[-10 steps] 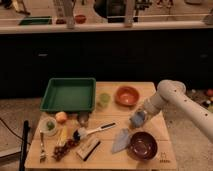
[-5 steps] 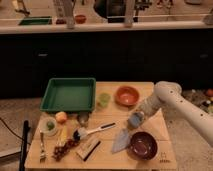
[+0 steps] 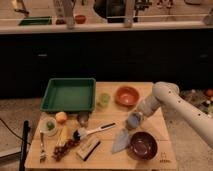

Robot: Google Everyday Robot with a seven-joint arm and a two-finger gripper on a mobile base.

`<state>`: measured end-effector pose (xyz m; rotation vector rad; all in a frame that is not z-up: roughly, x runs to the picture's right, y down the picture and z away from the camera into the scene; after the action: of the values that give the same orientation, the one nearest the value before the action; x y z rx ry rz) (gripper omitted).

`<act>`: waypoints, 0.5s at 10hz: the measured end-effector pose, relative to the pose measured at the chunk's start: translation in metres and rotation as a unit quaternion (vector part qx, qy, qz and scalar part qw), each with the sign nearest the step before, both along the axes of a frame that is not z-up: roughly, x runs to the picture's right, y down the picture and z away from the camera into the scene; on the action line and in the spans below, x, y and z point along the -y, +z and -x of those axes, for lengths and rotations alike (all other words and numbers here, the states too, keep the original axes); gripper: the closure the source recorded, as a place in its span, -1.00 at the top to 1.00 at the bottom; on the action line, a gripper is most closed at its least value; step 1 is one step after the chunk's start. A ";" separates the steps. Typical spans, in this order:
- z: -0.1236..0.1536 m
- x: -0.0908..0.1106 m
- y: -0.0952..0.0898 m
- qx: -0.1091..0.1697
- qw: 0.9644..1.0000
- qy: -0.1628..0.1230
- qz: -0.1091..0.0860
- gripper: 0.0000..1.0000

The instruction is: Place sponge in table surface

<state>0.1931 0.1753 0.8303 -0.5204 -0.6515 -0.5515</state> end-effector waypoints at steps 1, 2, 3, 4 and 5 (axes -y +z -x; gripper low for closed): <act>0.001 0.000 0.000 0.005 1.000 0.003 0.005 0.13; 0.002 0.000 0.001 0.008 1.000 0.004 0.008 0.29; 0.004 0.000 0.001 0.012 1.000 0.004 0.011 0.49; 0.007 0.000 0.001 0.018 1.000 0.005 0.015 0.59; 0.008 0.000 0.002 0.022 1.000 0.006 0.019 0.60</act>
<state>0.1854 0.1751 0.8319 -0.5403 -0.7069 -0.5411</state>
